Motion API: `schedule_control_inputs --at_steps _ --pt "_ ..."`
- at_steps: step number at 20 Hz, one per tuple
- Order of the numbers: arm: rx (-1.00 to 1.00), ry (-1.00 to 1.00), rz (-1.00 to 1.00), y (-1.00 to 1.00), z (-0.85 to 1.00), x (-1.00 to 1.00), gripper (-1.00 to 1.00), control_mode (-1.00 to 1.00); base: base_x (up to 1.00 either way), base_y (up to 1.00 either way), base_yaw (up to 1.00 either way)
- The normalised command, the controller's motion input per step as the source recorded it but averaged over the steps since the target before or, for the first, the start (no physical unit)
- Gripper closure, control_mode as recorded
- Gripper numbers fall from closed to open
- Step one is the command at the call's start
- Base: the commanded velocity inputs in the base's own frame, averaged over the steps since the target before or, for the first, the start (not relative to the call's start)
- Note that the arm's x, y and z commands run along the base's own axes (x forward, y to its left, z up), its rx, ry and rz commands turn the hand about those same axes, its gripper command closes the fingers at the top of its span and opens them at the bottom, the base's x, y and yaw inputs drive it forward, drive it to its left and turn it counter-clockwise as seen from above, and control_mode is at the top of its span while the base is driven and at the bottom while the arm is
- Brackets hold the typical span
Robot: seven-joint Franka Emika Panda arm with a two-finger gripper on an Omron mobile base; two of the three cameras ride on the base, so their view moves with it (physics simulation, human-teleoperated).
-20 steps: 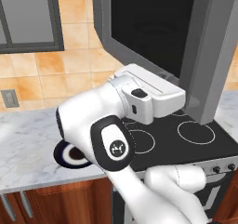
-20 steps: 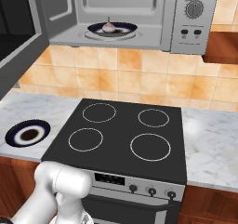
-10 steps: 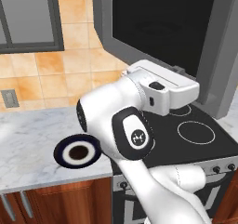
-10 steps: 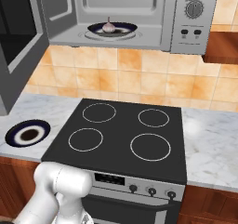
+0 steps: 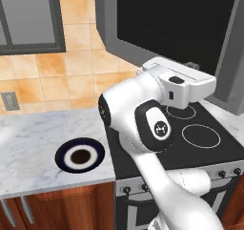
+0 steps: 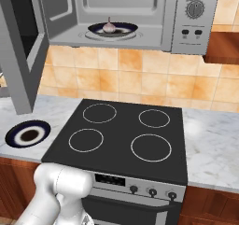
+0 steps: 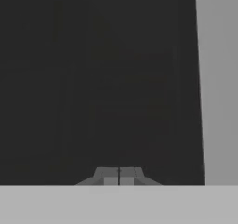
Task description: Pick the garlic from the counter and place it in the microwave. Then turn on the microwave.
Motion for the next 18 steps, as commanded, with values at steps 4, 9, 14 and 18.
schedule_control_inputs --at_steps 4,9,14,18 --pt "0.00 0.00 0.03 -0.35 0.02 0.38 1.00 -1.00 0.00 0.00 0.00" --pt "0.00 0.00 0.03 -0.30 0.03 0.33 1.00 -1.00 0.00 0.00 0.00" --pt "0.00 0.00 0.03 -0.26 0.02 0.30 1.00 -1.00 0.00 0.00 0.00" --pt "0.00 0.00 0.03 -0.24 0.05 0.38 1.00 -1.00 0.00 0.00 0.00"
